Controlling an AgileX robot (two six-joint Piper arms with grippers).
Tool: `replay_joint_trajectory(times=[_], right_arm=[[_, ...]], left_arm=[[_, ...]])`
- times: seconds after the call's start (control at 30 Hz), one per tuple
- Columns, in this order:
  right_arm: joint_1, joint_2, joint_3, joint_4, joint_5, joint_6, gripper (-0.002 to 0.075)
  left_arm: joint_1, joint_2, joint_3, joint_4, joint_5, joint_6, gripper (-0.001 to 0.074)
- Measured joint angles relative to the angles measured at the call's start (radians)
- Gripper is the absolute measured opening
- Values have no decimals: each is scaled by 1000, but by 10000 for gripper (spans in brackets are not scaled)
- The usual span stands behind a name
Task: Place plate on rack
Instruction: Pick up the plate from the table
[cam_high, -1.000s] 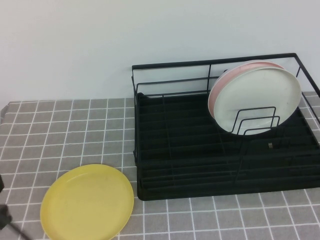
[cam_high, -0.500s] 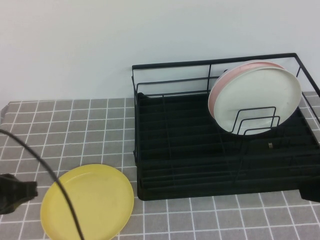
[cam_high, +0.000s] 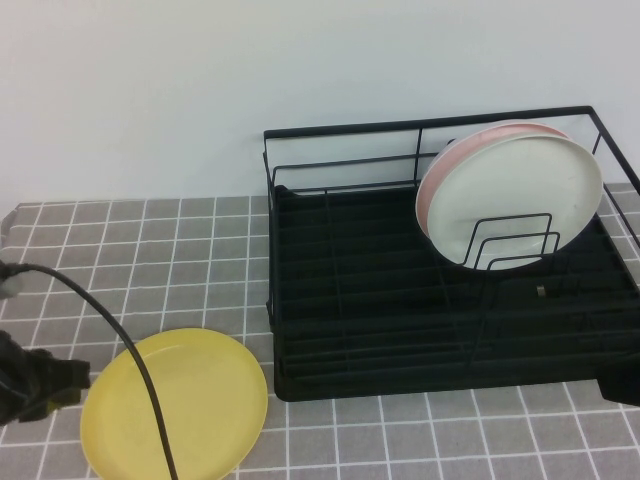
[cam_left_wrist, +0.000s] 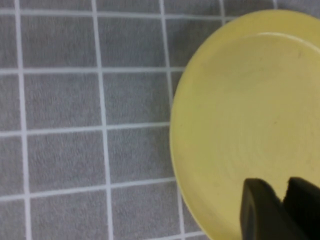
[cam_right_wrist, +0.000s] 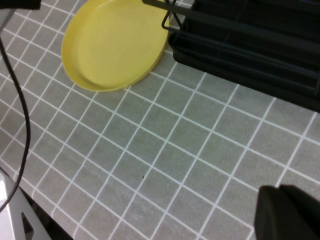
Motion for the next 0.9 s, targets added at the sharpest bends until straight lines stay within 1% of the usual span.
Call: replay_joint_trajectory(times=[0.1,0.23,0.47,0.57,0.73,0.9], right_arm=[[0,0,0,0,0,0,-1],[0,0,0,0,6,0,-1],[0,0,0,4,40,0,-1],[0,0,0,22,55,0,-1],[0,0,0,59,65,0,-1],[0,0,0,59,72,0,-1]], left_arm=[[0,45,0,0,0,-30,153],[0,103,-1,0,-10,-30,183],[0,204,-14,0,-52,-55,189],[0,248,-44,0,-52,-101,190],[0,325,-104,0,-32,-122,190],[0,390,-158,14,-4,-123,191]])
